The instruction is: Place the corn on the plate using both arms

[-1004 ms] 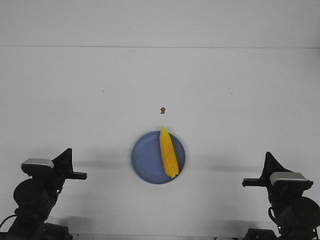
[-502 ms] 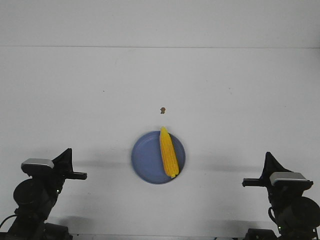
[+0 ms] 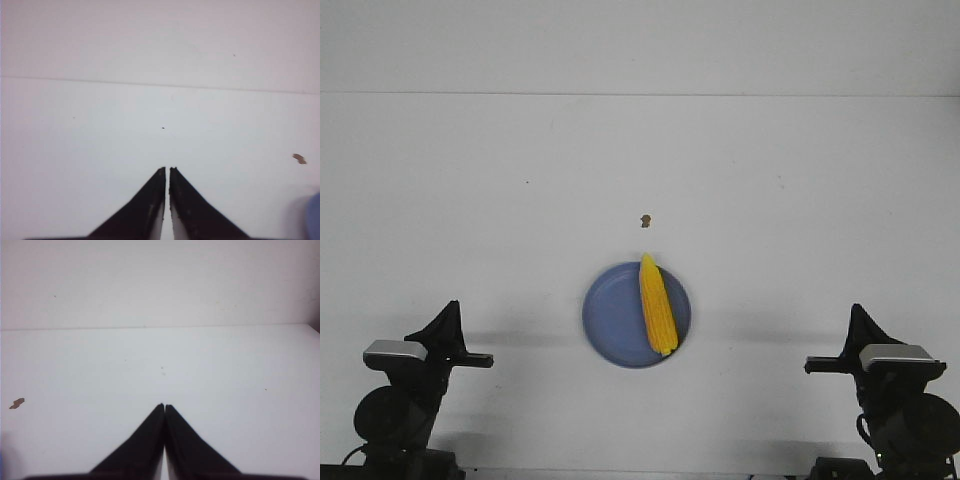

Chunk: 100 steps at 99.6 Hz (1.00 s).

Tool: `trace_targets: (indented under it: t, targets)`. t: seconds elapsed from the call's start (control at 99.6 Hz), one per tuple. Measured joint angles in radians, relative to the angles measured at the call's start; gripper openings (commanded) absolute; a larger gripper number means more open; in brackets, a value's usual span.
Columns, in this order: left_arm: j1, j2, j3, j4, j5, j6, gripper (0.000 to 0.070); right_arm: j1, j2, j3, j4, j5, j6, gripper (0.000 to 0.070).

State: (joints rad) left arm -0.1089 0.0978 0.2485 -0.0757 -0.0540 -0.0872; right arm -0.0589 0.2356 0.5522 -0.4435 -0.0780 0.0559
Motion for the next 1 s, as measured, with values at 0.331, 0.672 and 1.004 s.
trace_targets:
  t: [0.331,0.672,1.004]
  targets:
    - [0.055,-0.092,-0.149,0.047,0.0,0.0,0.0015,0.0,0.0,0.0,0.0,0.0,0.0,0.0]
    - [0.065,-0.092,-0.214,0.169,0.0,0.003,0.0015,0.0,0.0,0.0,0.0,0.0,0.0,0.0]
    - [0.065,-0.093,-0.215,0.222,0.0,0.003,0.0015,0.0,0.0,0.0,0.0,0.0,0.0,0.0]
